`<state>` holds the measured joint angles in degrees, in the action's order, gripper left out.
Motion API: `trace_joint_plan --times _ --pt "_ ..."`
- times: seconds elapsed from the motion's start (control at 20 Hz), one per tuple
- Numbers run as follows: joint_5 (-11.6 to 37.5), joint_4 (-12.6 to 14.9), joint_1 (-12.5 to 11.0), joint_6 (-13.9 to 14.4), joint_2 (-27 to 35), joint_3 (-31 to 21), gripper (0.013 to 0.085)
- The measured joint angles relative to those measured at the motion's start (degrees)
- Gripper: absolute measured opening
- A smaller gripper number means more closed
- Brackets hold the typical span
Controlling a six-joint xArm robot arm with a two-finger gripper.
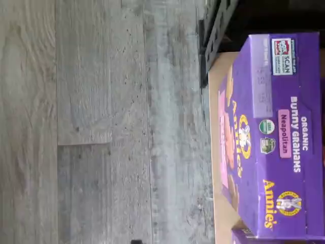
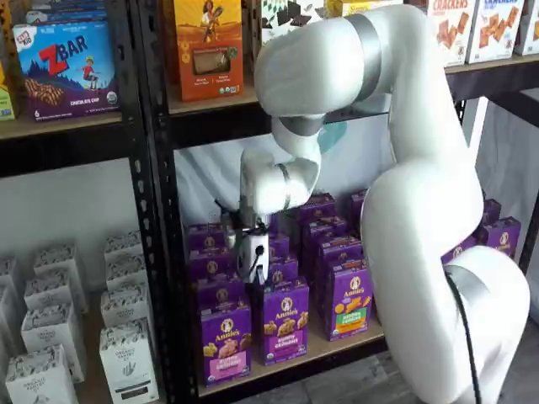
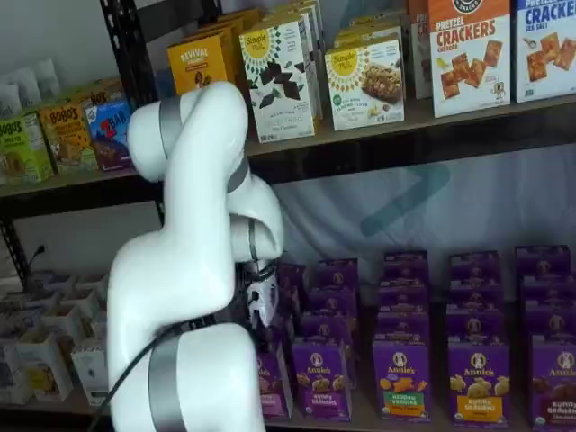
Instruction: Pick up the purple box with a pink patch in the middle, on the bottom shelf, the first box from the left
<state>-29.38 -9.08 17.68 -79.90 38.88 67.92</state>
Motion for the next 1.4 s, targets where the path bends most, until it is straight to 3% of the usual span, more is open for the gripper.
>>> trace_joint_plan --times 0.15,0.35,0.8,1.15,1.4 --pt "0.3 -2.9 0.8 -1.8 1.1 0.8 0.0850" --pt "1.0 -3.3 1.7 -1.4 2.6 1.9 0.0850" --pt "8.8 -7.6 3.2 -4.0 5.7 2.9 0.0850" --pt "9.1 -5.1 2.9 -2.0 9.3 6.8 0.0850" --pt "7.6 -0.9 2.0 1.0 11.7 9.5 0.0850"
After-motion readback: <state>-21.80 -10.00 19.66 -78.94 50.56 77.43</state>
